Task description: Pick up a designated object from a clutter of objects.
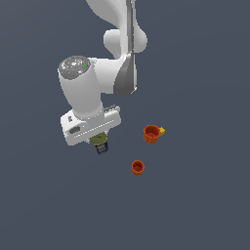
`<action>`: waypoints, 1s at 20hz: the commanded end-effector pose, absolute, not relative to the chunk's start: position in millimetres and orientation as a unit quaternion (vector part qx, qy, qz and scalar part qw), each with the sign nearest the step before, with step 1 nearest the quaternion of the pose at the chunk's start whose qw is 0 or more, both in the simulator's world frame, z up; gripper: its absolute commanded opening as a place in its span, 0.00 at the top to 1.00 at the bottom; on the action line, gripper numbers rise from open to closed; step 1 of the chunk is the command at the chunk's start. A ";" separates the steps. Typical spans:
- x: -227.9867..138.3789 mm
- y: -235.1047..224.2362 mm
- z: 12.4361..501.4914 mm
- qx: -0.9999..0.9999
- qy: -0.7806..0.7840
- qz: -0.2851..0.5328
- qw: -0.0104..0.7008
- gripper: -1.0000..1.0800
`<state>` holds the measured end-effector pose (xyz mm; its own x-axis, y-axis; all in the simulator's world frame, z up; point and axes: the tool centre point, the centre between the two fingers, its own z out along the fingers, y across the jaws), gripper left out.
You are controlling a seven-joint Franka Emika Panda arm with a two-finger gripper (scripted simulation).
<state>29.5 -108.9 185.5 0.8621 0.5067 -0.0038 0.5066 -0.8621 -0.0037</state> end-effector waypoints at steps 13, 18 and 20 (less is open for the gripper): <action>-49.4 -90.4 285.6 -0.965 -0.263 0.000 0.000 1.00; -77.2 -83.9 321.2 -0.965 -0.263 0.000 0.000 1.00; -87.3 -81.4 334.5 -0.965 -0.263 0.000 0.000 1.00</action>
<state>-79.6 -83.3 322.7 0.8621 0.5067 -0.0030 0.5067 -0.8621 -0.0021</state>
